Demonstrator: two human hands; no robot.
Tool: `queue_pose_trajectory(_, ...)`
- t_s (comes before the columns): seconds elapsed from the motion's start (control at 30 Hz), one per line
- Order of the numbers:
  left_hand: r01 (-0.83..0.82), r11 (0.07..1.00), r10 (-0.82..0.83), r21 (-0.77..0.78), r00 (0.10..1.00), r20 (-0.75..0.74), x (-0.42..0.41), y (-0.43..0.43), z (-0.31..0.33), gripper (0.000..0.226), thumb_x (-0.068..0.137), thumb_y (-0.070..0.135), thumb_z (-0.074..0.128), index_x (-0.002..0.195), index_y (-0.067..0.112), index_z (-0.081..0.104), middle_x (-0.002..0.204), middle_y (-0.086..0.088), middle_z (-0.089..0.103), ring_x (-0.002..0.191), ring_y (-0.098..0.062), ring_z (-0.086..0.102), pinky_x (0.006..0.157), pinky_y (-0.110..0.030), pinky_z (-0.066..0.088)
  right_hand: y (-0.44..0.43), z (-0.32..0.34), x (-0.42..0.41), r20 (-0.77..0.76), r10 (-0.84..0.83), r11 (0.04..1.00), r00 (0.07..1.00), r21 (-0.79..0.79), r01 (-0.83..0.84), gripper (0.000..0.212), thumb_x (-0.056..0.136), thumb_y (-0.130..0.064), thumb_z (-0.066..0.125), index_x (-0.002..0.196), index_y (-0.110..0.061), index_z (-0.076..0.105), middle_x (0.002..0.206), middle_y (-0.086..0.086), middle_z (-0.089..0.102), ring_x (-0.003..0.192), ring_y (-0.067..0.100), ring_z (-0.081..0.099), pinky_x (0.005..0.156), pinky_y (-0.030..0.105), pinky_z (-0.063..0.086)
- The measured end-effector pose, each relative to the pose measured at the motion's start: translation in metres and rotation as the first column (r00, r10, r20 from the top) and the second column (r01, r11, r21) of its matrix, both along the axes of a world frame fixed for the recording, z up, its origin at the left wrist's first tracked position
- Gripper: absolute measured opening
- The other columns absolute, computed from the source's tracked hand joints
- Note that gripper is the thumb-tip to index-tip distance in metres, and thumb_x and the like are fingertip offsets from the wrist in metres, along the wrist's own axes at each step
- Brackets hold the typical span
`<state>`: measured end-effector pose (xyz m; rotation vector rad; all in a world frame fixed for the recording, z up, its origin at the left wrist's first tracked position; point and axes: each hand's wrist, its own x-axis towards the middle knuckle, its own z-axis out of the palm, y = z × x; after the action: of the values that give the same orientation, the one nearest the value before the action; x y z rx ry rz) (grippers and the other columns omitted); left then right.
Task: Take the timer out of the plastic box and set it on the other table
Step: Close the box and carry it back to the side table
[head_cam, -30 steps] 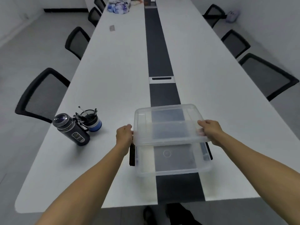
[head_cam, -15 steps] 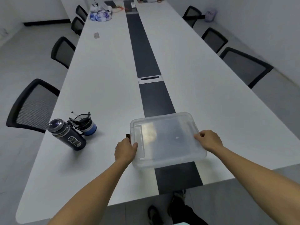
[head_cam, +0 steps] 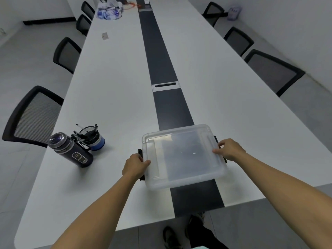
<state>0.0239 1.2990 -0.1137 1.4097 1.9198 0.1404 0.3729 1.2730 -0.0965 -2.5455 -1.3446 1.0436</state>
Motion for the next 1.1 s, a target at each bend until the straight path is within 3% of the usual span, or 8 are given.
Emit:
queue_pose_trajectory(0.1, -0.088, 0.996, 0.092, -0.034, 0.989, 0.119, -0.003, -0.001, -0.004, 0.045, 0.085, 0.035, 0.069, 0.119, 0.010, 0.053, 0.119, -0.010, 0.059, 0.095, -0.026, 0.057, 0.084, -0.040, 0.051, 0.002, -0.004, 0.004, -0.166, -0.116, 0.993, 0.979, -0.014, 0.115, 0.075, 0.085, -0.034, 0.074, 0.147, -0.014, 0.038, 0.144, 0.011, 0.049, 0.119, 0.031, 0.055, 0.100, 0.046, 0.044)
queue_pose_trajectory(0.23, -0.271, 0.914, 0.378, -0.302, 0.839, 0.391, -0.005, -0.002, -0.003, 0.076, 0.087, 0.029, 0.069, 0.147, 0.009, 0.027, 0.136, -0.015, 0.050, 0.108, -0.032, 0.055, 0.089, -0.045, 0.049, 0.001, -0.010, 0.009, -0.399, -0.292, 0.956, 0.869, -0.148, 0.253, 0.082, 0.088, -0.031, 0.072, 0.153, -0.017, 0.025, 0.144, 0.013, 0.048, 0.118, 0.034, 0.053, 0.102, 0.054, 0.038)
queue_pose_trajectory(0.33, -0.287, 0.916, 0.379, -0.279, 0.847, 0.373, -0.004, 0.001, -0.004, 0.074, 0.085, 0.025, 0.072, 0.145, 0.010, 0.030, 0.131, -0.016, 0.053, 0.105, -0.035, 0.060, 0.078, -0.045, 0.056, 0.004, -0.013, 0.009, -0.370, -0.257, 0.966, 0.893, -0.093, 0.239, 0.077, 0.087, -0.028, 0.073, 0.150, -0.016, 0.030, 0.141, 0.012, 0.049, 0.121, 0.036, 0.053, 0.099, 0.052, 0.041)
queue_pose_trajectory(0.47, -0.274, 0.945, 0.319, -0.178, 0.892, 0.320, 0.007, 0.000, -0.004, 0.042, 0.088, 0.022, 0.064, 0.124, 0.004, 0.050, 0.113, -0.015, 0.061, 0.097, -0.035, 0.063, 0.081, -0.047, 0.058, 0.006, -0.015, -0.002, -0.392, -0.229, 0.968, 0.891, 0.001, 0.250, 0.046, 0.091, -0.017, 0.066, 0.132, -0.005, 0.050, 0.116, 0.013, 0.060, 0.101, 0.034, 0.060, 0.080, 0.042, 0.050)
queue_pose_trajectory(0.57, -0.302, 0.936, 0.348, -0.180, 0.873, 0.342, 0.015, -0.003, -0.006, 0.040, 0.094, 0.031, 0.054, 0.125, 0.007, 0.047, 0.115, -0.013, 0.059, 0.100, -0.032, 0.059, 0.085, -0.045, 0.054, 0.001, -0.022, -0.012, -0.385, -0.230, 0.960, 0.894, 0.061, 0.273, 0.039, 0.093, -0.027, 0.059, 0.125, -0.005, 0.052, 0.115, 0.012, 0.061, 0.100, 0.031, 0.060, 0.088, 0.045, 0.053)
queue_pose_trajectory(0.7, -0.337, 0.927, 0.374, -0.166, 0.865, 0.335, 0.025, -0.008, -0.014, 0.046, 0.099, 0.039, 0.044, 0.131, 0.007, 0.040, 0.123, -0.015, 0.055, 0.100, -0.031, 0.053, 0.084, -0.042, 0.047, -0.009, -0.034, -0.020, -0.221, -0.178, 0.968, 0.959, 0.138, 0.211, 0.051, 0.096, -0.053, 0.046, 0.122, -0.008, 0.049, 0.113, 0.010, 0.061, 0.095, 0.029, 0.059, 0.083, 0.043, 0.051)
queue_pose_trajectory(0.87, -0.344, 0.936, 0.353, -0.079, 0.918, 0.182, 0.035, -0.010, -0.016, 0.046, 0.102, 0.038, 0.038, 0.134, 0.005, 0.037, 0.130, -0.019, 0.054, 0.114, -0.039, 0.054, 0.092, -0.046, 0.046, -0.009, -0.036, -0.027, 0.037, -0.100, 0.983, 0.994, 0.160, 0.093, 0.058, 0.100, -0.054, 0.033, 0.127, -0.004, 0.044, 0.114, 0.016, 0.062, 0.086, 0.029, 0.054, 0.070, 0.036, 0.042)
queue_pose_trajectory(1.1, -0.301, 0.953, 0.301, 0.019, 0.954, 0.000, 0.049, -0.013, -0.016, 0.040, 0.104, 0.033, 0.031, 0.128, 0.002, 0.038, 0.125, -0.022, 0.058, 0.112, -0.042, 0.057, 0.089, -0.044, 0.045, -0.012, -0.036, -0.033, 0.266, -0.034, 0.987, 0.963, 0.159, -0.009, 0.054, 0.102, -0.051, 0.027, 0.119, -0.004, 0.046, 0.102, 0.016, 0.066, 0.074, 0.027, 0.051, 0.063, 0.034, 0.040)
